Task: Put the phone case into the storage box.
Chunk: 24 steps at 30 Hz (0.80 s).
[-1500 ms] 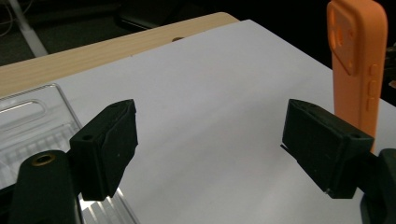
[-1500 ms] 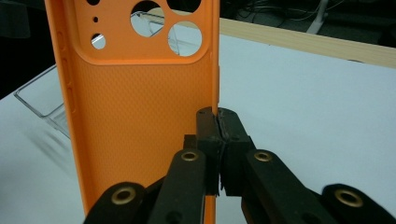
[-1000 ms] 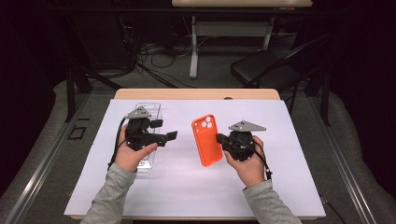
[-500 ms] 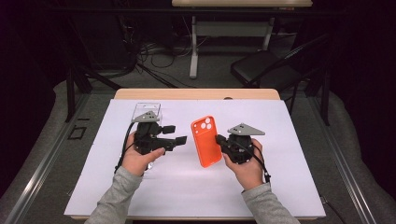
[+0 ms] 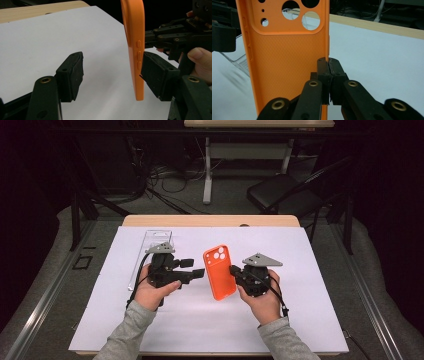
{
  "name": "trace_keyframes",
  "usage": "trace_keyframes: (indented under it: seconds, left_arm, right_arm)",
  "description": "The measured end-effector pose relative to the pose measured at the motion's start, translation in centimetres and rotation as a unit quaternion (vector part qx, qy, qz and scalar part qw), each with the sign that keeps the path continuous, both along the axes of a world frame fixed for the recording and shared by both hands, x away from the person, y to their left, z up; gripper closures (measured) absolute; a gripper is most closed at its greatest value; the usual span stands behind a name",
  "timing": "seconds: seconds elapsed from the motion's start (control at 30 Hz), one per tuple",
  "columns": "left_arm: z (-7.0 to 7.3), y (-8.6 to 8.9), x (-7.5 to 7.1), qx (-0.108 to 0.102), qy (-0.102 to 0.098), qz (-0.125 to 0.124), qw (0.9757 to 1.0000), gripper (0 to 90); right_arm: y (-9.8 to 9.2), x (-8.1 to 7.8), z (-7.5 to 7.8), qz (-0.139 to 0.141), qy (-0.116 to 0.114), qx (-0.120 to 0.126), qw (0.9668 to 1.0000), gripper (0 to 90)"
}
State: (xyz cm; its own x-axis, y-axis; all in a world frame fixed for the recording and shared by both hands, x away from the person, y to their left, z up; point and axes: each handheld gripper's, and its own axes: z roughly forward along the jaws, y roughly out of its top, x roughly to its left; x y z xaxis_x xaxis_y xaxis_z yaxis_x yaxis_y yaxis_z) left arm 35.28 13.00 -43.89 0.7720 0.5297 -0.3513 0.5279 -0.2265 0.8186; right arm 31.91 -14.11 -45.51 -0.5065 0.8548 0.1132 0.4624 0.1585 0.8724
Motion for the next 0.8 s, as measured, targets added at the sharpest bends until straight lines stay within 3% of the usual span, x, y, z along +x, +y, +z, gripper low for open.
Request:
trace_keyframes:
  seconds: [0.1, 0.8]
  left_arm:
    - [0.00, -0.03, -0.04, -0.003, 0.004, -0.001, 1.0000, 38.1]
    - [-0.50, -0.66, -0.43, -0.011, 0.041, 0.004, 0.9991, 42.3]
  right_arm:
    - [0.09, -0.05, -0.03, 0.000, 0.000, 0.000, 1.0000, 88.5]
    - [0.68, -0.33, -0.17, 0.007, 0.001, -0.002, 1.0000, 88.5]
